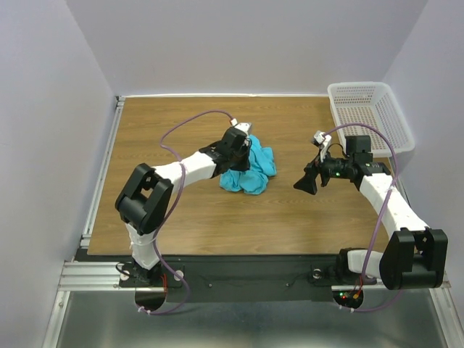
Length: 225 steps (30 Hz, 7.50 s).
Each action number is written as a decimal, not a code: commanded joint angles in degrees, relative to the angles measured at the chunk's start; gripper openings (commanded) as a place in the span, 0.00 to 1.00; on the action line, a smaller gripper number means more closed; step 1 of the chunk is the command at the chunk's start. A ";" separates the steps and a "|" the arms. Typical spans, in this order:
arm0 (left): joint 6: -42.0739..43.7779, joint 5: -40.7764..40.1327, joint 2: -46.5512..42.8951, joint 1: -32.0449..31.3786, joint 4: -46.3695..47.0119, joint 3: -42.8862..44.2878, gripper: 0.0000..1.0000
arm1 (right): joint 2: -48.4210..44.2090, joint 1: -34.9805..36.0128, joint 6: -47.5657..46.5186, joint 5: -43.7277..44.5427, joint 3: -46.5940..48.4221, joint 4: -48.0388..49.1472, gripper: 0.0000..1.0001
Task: Fold and stack the t-shirts
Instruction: Flatten the tshirt out
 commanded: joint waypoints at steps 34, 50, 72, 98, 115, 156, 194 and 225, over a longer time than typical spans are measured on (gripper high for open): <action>-1.64 1.83 -35.46 -0.53 2.90 25.57 0.00 | 11.37 21.78 21.56 0.74 24.80 7.90 0.92; -4.47 -5.87 -39.42 -0.53 5.99 19.86 0.00 | 18.15 26.01 30.90 0.57 23.57 15.84 0.00; -17.54 -23.20 -73.70 -0.27 -3.76 -12.67 0.00 | 12.33 26.54 -17.65 -3.95 54.25 -45.62 0.01; -13.25 -12.59 -13.23 20.56 21.11 -4.50 0.36 | 49.43 15.90 13.13 36.32 61.53 -10.89 0.60; -7.18 9.55 -36.06 22.59 8.01 -28.62 0.73 | 29.48 23.27 -7.52 6.41 24.81 -11.51 0.85; -10.09 2.17 -51.90 18.89 2.11 -36.57 0.74 | 26.69 34.27 3.24 41.26 14.02 -10.95 0.01; 35.79 15.79 -13.78 3.51 13.46 -14.08 0.78 | 5.65 7.48 -2.16 22.20 9.77 -10.54 0.73; -5.07 33.39 -8.59 31.46 25.67 -11.97 0.00 | 6.97 -6.69 -0.58 5.58 1.33 -5.70 0.72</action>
